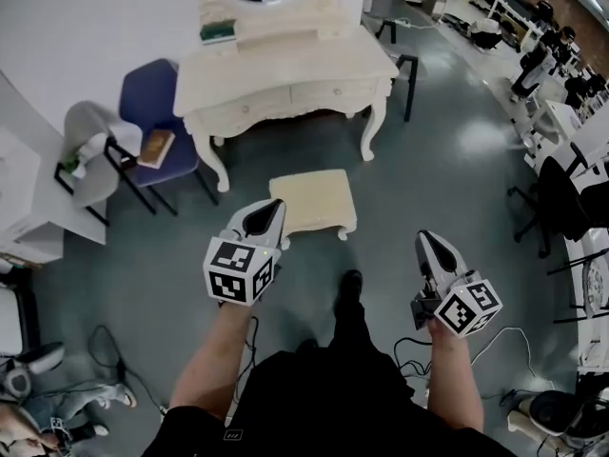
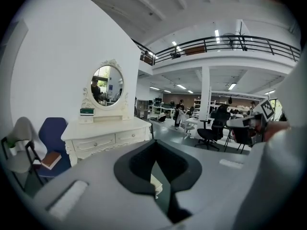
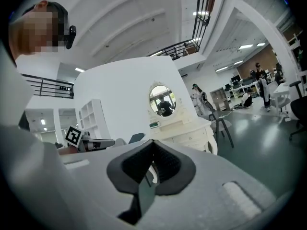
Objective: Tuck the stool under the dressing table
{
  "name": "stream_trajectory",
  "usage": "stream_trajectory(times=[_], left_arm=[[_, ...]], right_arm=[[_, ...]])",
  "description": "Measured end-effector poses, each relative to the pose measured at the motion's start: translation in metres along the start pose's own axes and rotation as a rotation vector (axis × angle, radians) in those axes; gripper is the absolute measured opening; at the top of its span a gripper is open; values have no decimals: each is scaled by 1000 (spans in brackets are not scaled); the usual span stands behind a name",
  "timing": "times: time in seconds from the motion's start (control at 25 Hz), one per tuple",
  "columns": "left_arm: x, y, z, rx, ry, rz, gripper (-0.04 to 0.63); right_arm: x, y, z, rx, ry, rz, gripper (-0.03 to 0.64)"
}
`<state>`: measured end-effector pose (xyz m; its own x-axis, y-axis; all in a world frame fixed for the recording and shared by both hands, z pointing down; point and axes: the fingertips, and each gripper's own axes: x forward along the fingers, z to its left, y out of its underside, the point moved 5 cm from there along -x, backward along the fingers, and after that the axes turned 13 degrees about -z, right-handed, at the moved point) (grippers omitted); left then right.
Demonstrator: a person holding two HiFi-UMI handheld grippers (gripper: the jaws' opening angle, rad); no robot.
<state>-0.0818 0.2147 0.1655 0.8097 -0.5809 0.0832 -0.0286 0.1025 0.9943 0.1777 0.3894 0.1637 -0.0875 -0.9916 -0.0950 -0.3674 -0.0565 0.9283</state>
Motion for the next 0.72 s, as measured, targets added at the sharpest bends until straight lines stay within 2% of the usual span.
stream_trajectory(times=[0.12,0.36,0.56,0.72], left_arm=[[23,1,12,2,-42,17,20],[74,-13,45,18,-164,60,20],[116,-30,63,69,-267,62,20],[131,-32,79,64,-312,72,20]], right_arm=[[39,14,-20,39,-58,43,2],[145,25,-51,102,-238,109,2],[211,31,-68,119,-380,180,2],[250,38,-70,139,-438,215,2]])
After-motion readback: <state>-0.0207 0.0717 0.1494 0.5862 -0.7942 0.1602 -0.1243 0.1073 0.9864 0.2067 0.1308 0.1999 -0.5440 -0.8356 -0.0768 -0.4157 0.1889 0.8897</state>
